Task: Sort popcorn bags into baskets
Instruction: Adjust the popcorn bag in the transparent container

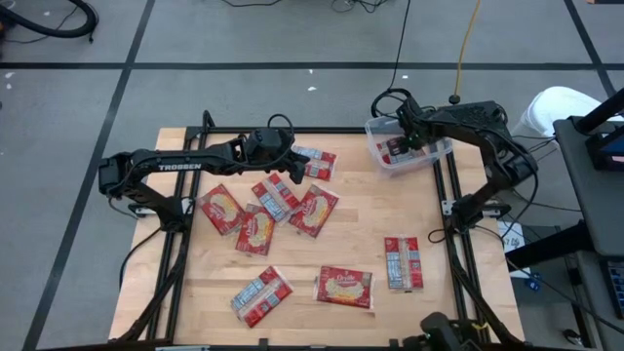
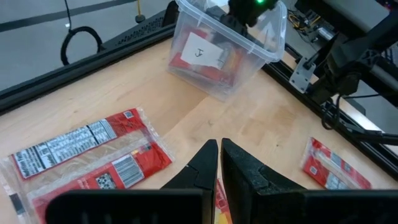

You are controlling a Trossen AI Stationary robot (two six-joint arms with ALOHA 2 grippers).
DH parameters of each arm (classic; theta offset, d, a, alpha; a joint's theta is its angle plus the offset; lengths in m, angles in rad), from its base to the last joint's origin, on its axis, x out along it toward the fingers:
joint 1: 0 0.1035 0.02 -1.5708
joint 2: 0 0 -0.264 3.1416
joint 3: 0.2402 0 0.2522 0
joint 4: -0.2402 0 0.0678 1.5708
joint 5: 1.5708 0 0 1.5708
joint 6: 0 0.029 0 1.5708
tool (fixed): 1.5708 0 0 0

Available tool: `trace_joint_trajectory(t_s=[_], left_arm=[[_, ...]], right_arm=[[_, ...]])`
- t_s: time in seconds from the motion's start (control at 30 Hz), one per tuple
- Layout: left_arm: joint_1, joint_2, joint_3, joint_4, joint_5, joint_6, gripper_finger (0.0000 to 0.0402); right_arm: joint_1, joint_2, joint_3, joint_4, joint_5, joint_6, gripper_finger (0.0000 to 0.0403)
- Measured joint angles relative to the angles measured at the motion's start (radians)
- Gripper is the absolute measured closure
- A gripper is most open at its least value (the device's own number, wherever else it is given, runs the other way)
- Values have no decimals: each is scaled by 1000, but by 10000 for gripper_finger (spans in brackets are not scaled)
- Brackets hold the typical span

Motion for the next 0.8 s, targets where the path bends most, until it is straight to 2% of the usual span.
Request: trace_joint_trajectory(t_s=[0.17,0.33,0.43,0.8], left_arm=[[-1,0,0,0,9,-11,375],[0,0,0,1,9,-19,375],[-1,0,0,3,9,-27,375],[-1,0,0,8,9,-42,375]], right_arm=[[0,21,0,27,5,32,158],[4,48,0,5,103,34,136],[9,54,1,5,122,32,129],[8,52,4,10,57,5,110]])
